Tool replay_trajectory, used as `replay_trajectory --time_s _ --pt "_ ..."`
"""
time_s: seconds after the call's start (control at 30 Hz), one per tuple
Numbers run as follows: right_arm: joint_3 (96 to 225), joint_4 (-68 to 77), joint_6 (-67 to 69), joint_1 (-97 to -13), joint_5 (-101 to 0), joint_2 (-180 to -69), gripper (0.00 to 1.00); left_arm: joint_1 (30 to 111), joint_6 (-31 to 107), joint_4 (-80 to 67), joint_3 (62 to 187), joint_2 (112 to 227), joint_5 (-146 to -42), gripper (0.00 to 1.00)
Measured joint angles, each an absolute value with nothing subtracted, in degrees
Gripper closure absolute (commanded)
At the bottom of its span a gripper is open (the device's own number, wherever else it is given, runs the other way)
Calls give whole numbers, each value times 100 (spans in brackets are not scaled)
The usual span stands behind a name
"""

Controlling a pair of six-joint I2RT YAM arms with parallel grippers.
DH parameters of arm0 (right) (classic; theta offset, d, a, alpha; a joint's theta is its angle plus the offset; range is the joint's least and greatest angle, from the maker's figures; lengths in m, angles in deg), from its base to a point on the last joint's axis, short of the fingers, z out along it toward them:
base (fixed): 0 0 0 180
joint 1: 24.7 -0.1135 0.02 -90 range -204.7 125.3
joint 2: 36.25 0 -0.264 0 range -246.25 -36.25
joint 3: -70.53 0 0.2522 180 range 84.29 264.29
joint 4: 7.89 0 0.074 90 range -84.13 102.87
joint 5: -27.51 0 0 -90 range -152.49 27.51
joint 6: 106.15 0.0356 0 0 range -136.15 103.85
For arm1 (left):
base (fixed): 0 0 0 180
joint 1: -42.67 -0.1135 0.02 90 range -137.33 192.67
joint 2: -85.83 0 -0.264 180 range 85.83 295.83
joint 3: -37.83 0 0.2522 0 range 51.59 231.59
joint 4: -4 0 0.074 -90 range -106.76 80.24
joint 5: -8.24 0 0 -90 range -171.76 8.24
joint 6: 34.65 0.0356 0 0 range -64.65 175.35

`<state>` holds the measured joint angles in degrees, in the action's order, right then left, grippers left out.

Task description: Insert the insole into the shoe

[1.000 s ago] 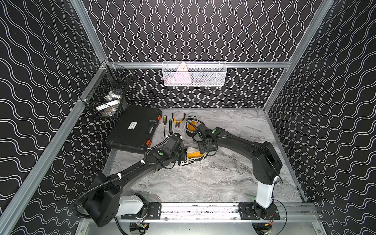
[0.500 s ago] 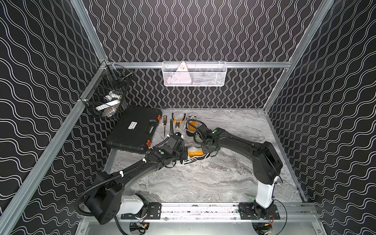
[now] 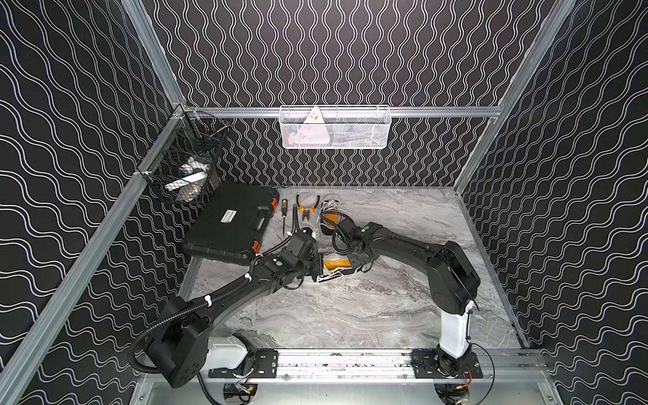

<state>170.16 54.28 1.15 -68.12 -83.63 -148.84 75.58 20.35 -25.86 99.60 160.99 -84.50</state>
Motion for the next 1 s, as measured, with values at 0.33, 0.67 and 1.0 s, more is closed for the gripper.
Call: replay_trajectory --time_s 0.33,0.67,1.0 --pt "17180 5408 -29 -6851 -8470 -15136 61 7562 2054 -2608 9960 16046 -8426 100" --pt "17700 5522 -180 -6899 -8746 -15357 43 7564 2054 -2726 9960 16005 -8393 100" --pt "17571 5353 -202 -6881 -8735 -15555 72 7568 2072 -2658 9960 16077 -8417 100"
